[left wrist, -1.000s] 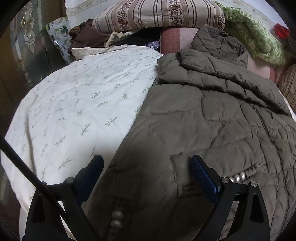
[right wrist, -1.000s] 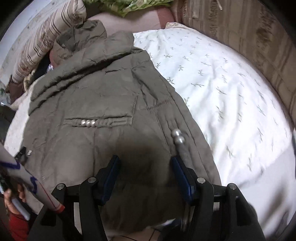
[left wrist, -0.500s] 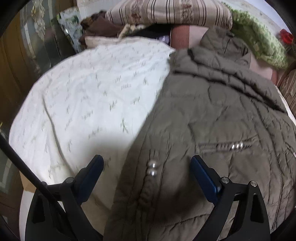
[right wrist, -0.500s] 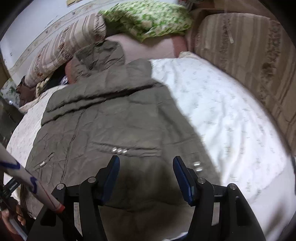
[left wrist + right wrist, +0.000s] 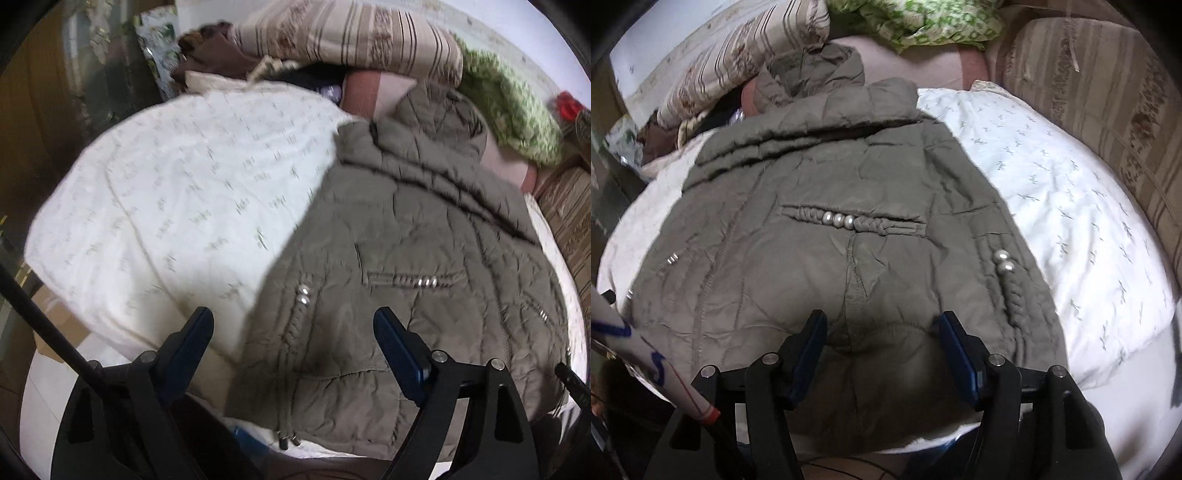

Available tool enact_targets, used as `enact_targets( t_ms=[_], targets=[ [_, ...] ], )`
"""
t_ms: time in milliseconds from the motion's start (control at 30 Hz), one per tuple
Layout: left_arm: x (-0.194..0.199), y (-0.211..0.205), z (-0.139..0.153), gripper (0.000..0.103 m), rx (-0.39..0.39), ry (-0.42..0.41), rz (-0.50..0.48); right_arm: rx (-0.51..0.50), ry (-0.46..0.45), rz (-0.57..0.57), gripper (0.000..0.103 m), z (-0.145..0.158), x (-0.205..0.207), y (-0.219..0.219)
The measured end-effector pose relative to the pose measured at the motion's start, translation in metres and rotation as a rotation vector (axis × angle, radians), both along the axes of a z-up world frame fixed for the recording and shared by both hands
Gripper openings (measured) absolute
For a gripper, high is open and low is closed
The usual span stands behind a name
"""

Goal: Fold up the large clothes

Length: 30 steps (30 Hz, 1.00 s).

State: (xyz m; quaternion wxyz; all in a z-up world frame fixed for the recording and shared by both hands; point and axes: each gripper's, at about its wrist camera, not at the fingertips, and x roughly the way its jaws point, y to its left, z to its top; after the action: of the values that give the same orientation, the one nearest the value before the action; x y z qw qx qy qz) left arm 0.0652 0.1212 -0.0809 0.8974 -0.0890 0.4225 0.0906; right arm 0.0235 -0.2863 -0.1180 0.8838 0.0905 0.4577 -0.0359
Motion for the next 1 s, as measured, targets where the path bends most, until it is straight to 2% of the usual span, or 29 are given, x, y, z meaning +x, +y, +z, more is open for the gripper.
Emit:
enact_targets(
  t_ms=[200,300,400,633,767,900,1000],
  targets=[
    [-0.031,0.004,0.045,0.088,0.032,-0.101,0.017,0.038,-0.051,-0.023,0.068,0.034,-0.020,-0.002],
    [-0.037,0.005,0.056,0.088,0.042,-0.110,0.007,0.019,-0.066,-0.025,0.071,0.054,-0.026,-0.001],
    [-0.027,0.003,0.059,0.088,0.039,-0.101,-0.024,0.010,-0.074,-0.026,0.071,0.066,-0.022,-0.002],
    [0.042,-0.014,0.055,0.088,0.026,-0.088,-0.060,0.035,-0.073,-0.007,0.073,0.081,0.019,0.006],
    [0.096,-0.024,0.033,0.088,0.050,-0.079,-0.058,-0.028,-0.053,0.023,0.073,0.066,0.065,0.024],
    [0.146,-0.031,0.009,0.088,0.025,-0.029,-0.072,-0.043,-0.010,0.010,0.073,0.044,0.109,0.034],
    [0.182,-0.037,-0.002,0.088,0.022,-0.020,-0.076,-0.065,-0.014,0.023,0.073,0.048,0.132,0.045]
  ],
)
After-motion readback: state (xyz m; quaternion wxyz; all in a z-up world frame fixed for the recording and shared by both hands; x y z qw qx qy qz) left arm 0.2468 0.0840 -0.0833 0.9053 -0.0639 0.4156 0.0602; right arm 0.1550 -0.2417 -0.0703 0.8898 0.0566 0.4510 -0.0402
